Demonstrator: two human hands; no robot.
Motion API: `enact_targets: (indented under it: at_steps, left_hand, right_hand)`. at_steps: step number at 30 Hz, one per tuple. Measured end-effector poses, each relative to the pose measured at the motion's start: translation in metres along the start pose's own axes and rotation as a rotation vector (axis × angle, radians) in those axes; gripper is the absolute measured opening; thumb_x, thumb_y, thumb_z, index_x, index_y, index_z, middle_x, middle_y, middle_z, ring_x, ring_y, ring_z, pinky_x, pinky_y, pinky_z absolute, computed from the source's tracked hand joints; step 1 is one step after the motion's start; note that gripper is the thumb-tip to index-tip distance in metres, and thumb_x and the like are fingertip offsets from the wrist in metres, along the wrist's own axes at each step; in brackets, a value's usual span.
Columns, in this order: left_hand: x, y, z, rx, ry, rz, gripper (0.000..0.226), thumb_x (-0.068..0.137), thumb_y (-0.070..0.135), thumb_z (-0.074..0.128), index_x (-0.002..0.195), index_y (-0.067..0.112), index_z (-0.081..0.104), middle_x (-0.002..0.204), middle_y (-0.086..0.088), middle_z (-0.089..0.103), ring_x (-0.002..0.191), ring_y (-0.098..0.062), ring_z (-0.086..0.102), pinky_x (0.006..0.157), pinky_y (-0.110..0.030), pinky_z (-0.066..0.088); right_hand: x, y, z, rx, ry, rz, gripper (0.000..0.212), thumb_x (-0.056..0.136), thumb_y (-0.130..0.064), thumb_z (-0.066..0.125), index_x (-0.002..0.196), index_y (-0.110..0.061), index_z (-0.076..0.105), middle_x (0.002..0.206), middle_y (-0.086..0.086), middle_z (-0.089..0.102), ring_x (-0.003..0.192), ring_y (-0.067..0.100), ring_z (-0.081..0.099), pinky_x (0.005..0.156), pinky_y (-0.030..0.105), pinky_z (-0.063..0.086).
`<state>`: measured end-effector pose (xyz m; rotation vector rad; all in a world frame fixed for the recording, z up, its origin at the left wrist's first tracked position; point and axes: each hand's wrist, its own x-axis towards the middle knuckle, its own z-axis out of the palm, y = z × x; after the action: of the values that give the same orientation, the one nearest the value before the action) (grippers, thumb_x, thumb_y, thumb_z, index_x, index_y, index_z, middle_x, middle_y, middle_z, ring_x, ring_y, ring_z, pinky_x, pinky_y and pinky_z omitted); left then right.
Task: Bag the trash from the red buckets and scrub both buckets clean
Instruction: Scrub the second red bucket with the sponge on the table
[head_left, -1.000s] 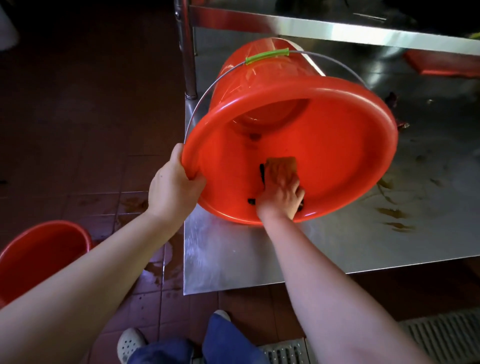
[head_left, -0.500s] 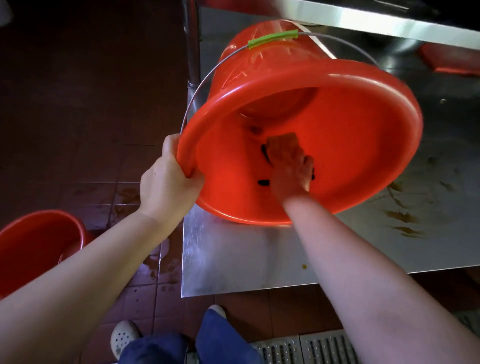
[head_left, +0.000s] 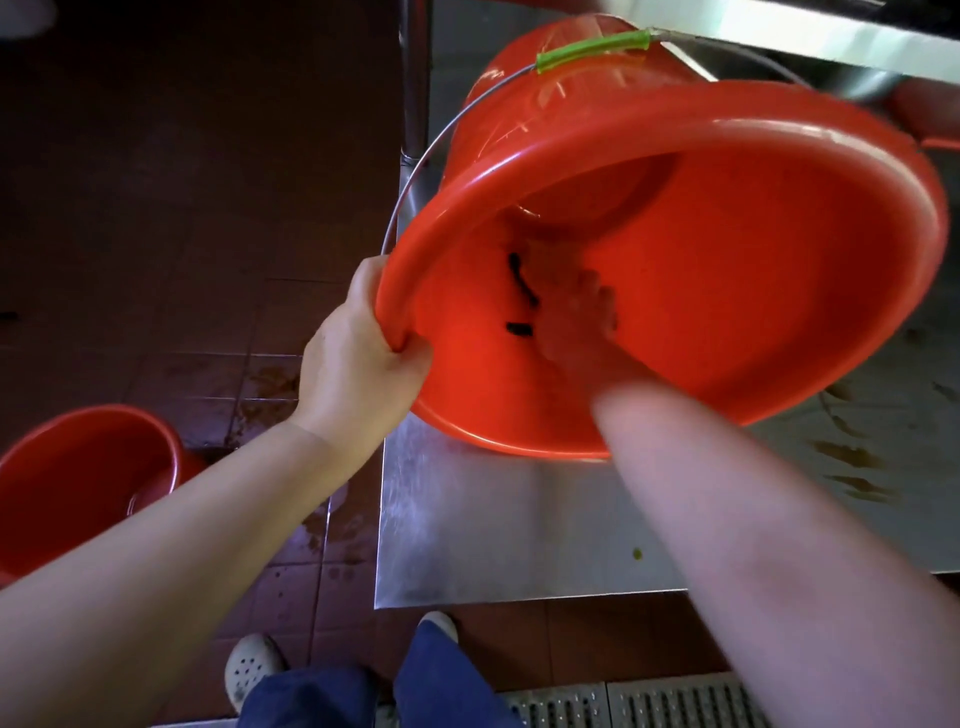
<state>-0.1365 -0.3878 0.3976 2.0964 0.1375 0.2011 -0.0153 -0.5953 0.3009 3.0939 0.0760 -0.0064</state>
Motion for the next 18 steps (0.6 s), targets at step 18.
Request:
enact_targets:
  at_steps: [18]
  left_hand:
    - [0.008,0.023,0.005,0.240,-0.027,0.115,0.038,0.076,0.009,0.057,0.109,0.025,0.046,0.062,0.011,0.045,0.057,-0.018,0.044,0.059,-0.030,0.032]
  right_hand:
    - [-0.064,-0.034,-0.015,0.561,-0.130,-0.085,0.060,0.094,-0.026,0.046,0.146,-0.045,0.021,0.158,-0.011,0.015,0.134,0.024,0.031,0.106,0.042,0.028]
